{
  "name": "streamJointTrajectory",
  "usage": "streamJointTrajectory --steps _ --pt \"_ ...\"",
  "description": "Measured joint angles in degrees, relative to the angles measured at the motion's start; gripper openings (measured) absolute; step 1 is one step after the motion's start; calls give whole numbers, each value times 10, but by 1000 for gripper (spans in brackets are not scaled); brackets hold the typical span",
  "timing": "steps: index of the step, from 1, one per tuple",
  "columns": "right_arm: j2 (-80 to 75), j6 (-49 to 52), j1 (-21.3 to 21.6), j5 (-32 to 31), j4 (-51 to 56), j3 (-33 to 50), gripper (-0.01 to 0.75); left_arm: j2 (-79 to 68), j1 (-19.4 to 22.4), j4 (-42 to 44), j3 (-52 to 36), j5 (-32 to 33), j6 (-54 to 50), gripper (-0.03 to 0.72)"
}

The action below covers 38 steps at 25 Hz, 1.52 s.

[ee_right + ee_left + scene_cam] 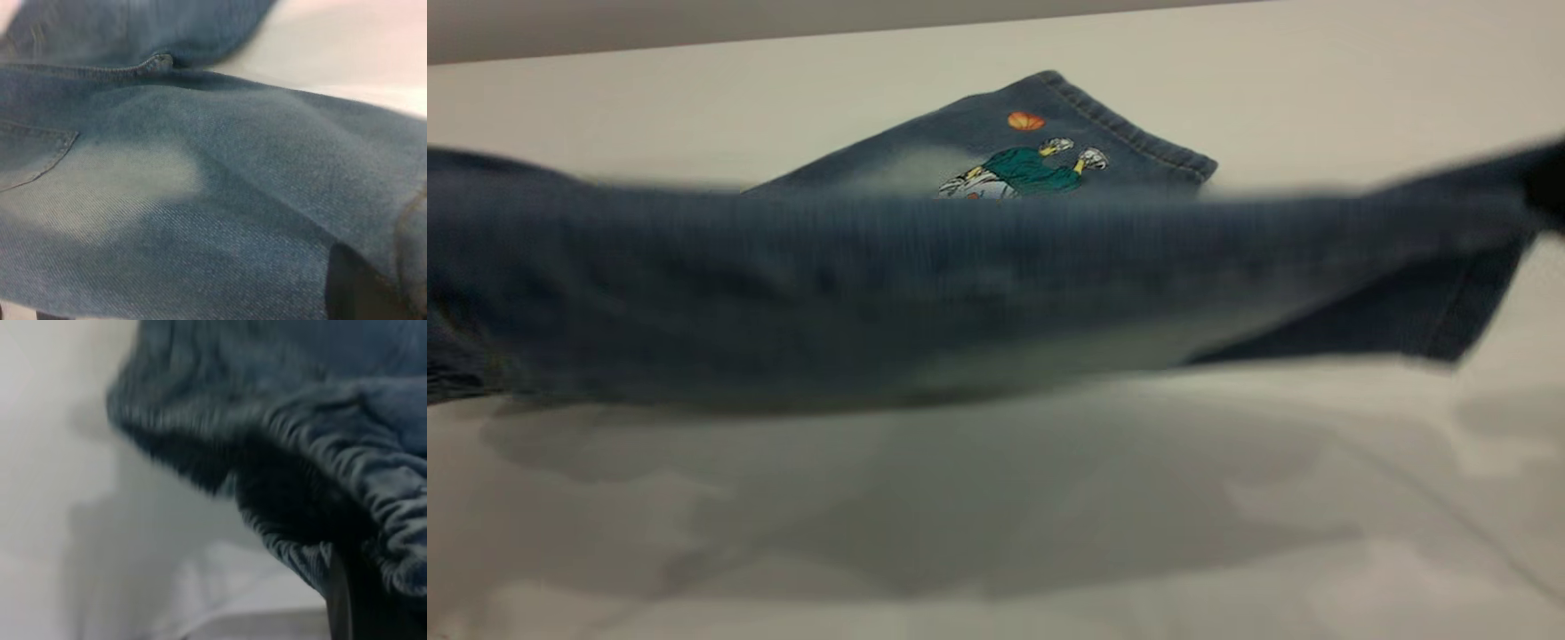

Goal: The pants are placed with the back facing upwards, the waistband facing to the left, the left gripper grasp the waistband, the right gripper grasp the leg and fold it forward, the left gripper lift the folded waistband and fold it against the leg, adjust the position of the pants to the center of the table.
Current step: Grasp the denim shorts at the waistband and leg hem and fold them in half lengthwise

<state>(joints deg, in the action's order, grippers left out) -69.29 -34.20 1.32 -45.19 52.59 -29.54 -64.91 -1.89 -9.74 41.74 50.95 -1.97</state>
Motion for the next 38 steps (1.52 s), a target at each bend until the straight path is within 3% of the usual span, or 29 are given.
streamJointTrajectory --steps 15,22,31,38 --pt "-161 -64 -2 19 76 -161 30 -78 0 -106 -13 -86 0 87" --pt "-246 -78 -4 18 109 -228 30 -104 0 -201 -75 -195 -18 87" --pt "-353 -62 -94 21 112 -338 30 -104 0 -311 -127 -314 -48 87" --pt "-454 -25 -146 21 96 -461 30 -104 0 -331 -161 -399 -99 87"
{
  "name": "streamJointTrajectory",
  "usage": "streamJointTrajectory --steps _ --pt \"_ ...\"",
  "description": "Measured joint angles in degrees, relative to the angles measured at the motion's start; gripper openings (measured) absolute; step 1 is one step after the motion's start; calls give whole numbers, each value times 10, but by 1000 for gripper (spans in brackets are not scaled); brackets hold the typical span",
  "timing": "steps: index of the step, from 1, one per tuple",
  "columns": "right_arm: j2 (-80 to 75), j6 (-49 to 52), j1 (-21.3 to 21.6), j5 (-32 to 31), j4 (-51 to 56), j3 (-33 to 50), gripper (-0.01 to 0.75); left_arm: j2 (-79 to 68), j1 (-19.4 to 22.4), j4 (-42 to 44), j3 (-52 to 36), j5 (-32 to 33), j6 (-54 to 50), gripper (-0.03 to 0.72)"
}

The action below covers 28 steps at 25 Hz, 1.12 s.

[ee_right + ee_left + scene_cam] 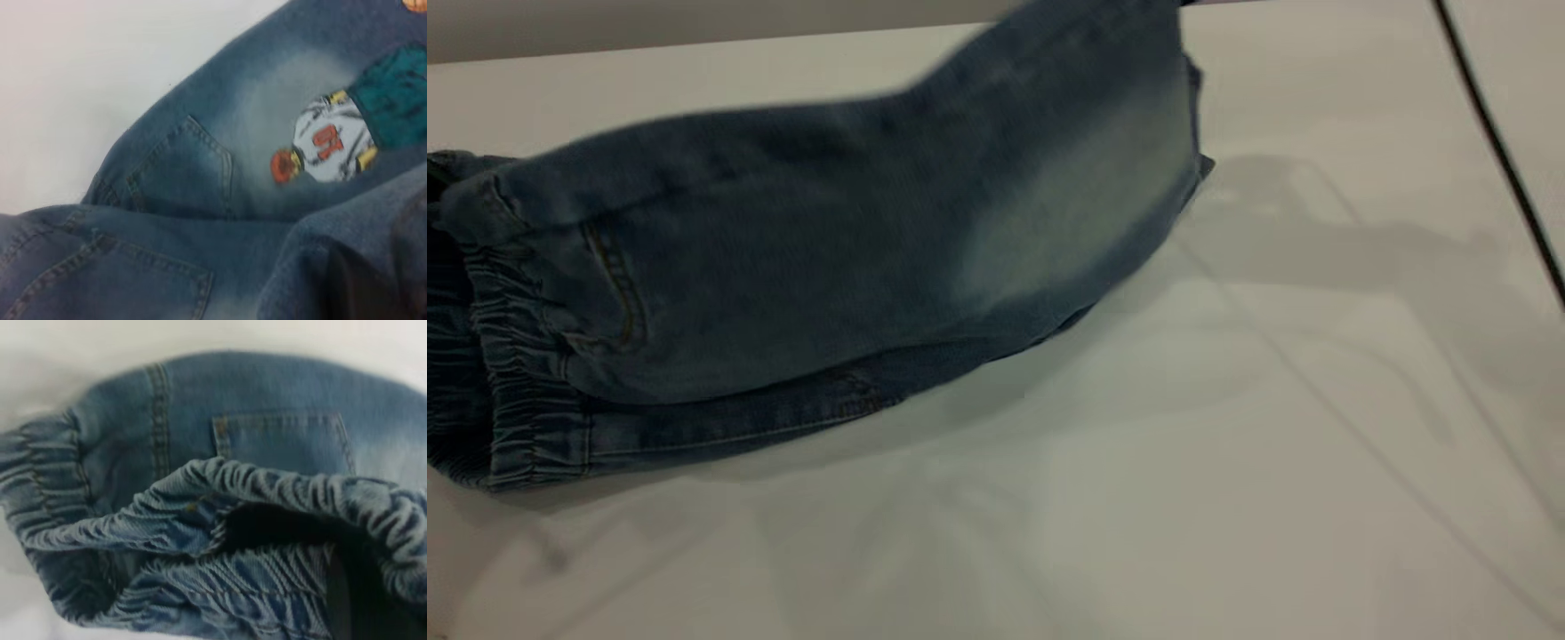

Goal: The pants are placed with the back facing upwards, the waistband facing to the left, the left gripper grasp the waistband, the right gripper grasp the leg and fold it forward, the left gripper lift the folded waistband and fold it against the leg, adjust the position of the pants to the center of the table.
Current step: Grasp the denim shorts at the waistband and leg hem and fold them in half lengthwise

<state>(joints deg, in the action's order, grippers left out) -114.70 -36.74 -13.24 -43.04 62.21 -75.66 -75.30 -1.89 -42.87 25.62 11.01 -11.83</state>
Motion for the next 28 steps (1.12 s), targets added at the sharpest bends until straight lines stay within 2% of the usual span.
streamJointTrajectory --steps 7,15,28 --pt "-77 43 0 0 -37 -98 30 0 1 0 -38 -84 -54 87" --pt "-143 50 -1 12 -35 -148 30 -1 1 -28 -41 -194 -47 87" --pt "-164 50 -22 24 -35 -157 30 -109 1 -22 -37 -207 0 87"
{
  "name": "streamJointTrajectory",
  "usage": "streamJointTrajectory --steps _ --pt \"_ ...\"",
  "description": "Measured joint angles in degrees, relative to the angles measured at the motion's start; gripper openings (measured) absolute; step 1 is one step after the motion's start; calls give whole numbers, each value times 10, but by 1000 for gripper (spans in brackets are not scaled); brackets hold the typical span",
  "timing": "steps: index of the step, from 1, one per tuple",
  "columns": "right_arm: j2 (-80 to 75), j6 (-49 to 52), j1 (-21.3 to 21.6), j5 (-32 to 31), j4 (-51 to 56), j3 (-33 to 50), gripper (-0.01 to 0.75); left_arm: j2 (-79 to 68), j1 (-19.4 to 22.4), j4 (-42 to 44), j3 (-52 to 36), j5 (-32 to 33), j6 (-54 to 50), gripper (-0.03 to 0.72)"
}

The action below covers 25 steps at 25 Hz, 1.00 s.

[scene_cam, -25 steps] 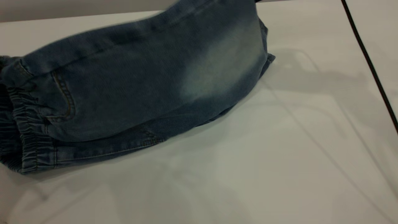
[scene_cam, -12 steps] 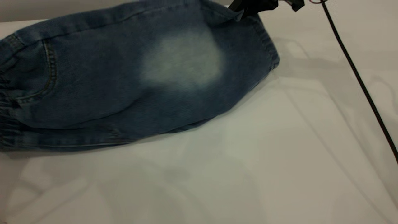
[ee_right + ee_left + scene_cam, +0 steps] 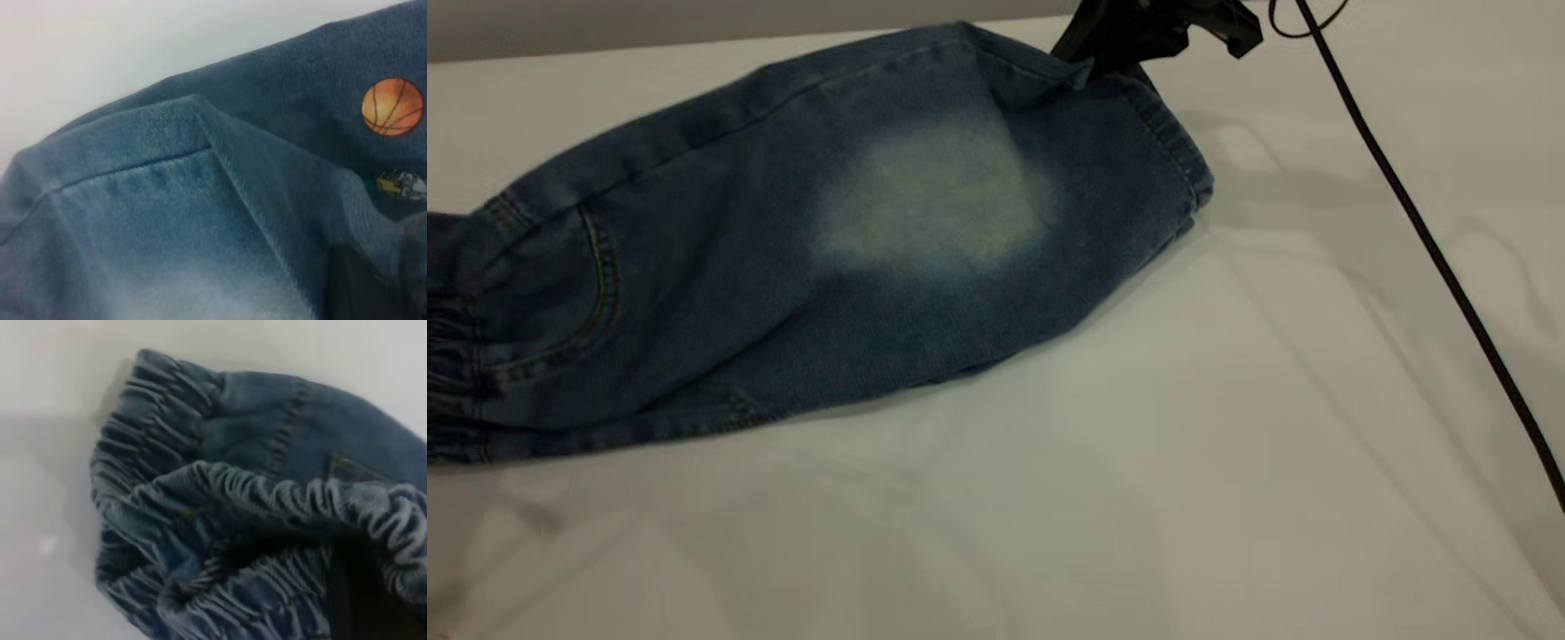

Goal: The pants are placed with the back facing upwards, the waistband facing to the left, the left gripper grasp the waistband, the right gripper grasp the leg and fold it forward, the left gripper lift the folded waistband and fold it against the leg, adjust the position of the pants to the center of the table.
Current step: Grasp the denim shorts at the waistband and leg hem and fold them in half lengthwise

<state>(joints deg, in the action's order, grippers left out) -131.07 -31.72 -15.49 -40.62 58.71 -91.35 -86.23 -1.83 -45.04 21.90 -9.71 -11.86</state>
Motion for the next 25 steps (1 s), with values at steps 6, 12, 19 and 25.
streamJointTrajectory --steps 6,12,19,25 --pt "0 0 0 2 -2 0 30 -6 0 0 0 -19 10 87" --pt "0 -4 0 2 -2 0 30 -5 0 -1 0 -43 8 87" --pt "0 -18 0 0 -2 0 40 -5 0 -4 0 -60 7 137" --pt "0 -35 0 3 -2 0 165 -5 0 -4 0 -79 7 341"
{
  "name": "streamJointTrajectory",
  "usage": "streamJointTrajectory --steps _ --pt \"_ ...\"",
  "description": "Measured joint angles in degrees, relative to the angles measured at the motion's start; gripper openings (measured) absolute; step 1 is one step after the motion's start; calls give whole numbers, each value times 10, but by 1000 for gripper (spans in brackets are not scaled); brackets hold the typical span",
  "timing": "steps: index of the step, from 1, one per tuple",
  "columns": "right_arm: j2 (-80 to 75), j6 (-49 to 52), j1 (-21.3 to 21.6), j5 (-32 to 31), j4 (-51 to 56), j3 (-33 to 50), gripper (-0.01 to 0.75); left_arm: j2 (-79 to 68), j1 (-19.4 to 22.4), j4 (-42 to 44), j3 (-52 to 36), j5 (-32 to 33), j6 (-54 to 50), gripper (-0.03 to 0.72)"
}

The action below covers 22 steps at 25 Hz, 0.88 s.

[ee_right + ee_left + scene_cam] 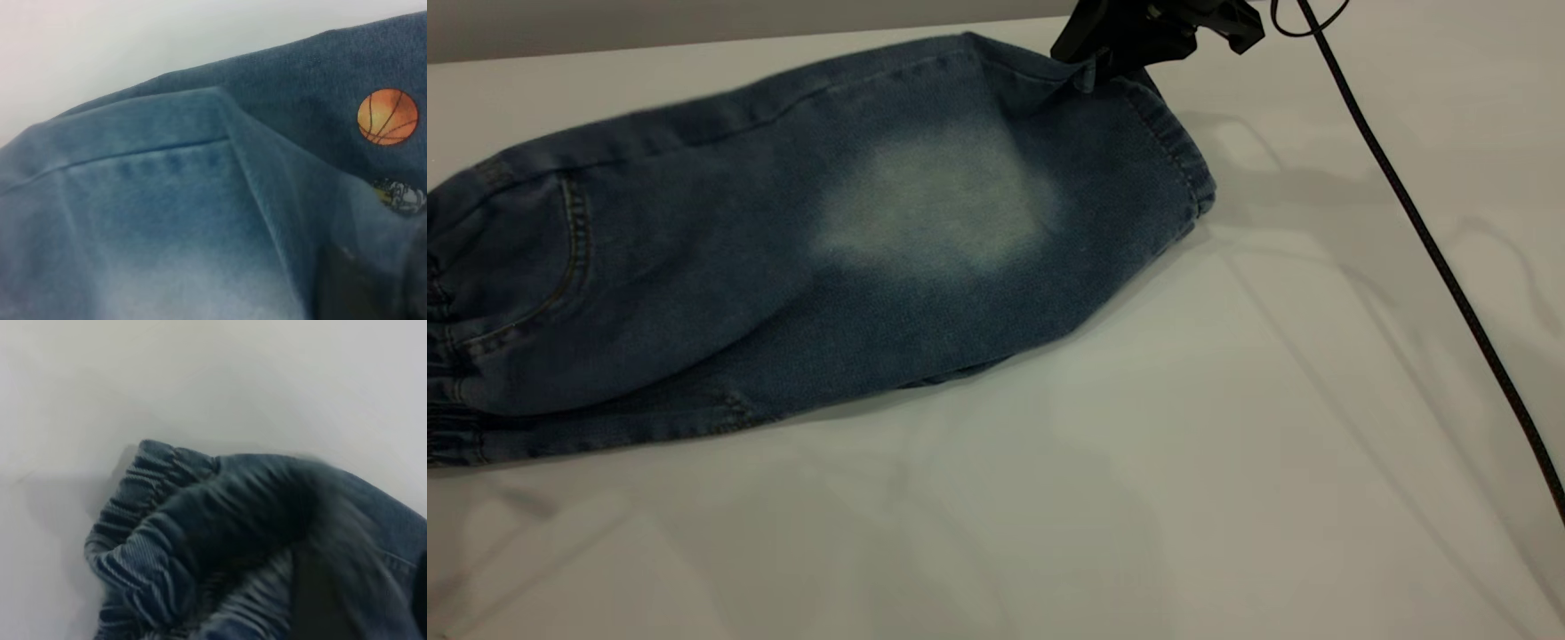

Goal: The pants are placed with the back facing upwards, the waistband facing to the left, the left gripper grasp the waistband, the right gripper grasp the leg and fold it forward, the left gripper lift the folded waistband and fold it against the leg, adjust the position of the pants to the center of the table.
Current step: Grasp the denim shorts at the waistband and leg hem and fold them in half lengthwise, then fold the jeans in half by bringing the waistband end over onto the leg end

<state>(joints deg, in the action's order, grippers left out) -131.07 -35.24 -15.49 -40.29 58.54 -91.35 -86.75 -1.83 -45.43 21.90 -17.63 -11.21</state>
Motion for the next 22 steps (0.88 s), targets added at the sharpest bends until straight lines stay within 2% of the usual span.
streamJointTrajectory --steps 4,8,10,13,15,22 --pt "0 -21 0 11 6 0 347 0 0 4 0 0 18 454" --pt "0 -47 0 4 14 0 501 1 0 4 0 9 53 480" --pt "0 -57 0 -10 14 0 543 1 0 4 0 14 68 482" --pt "0 -68 0 -34 13 0 566 1 7 4 1 21 90 484" --pt "0 -71 0 -47 13 0 570 1 28 4 10 42 105 485" --pt "0 -72 0 -60 13 0 572 1 155 6 54 215 197 486"
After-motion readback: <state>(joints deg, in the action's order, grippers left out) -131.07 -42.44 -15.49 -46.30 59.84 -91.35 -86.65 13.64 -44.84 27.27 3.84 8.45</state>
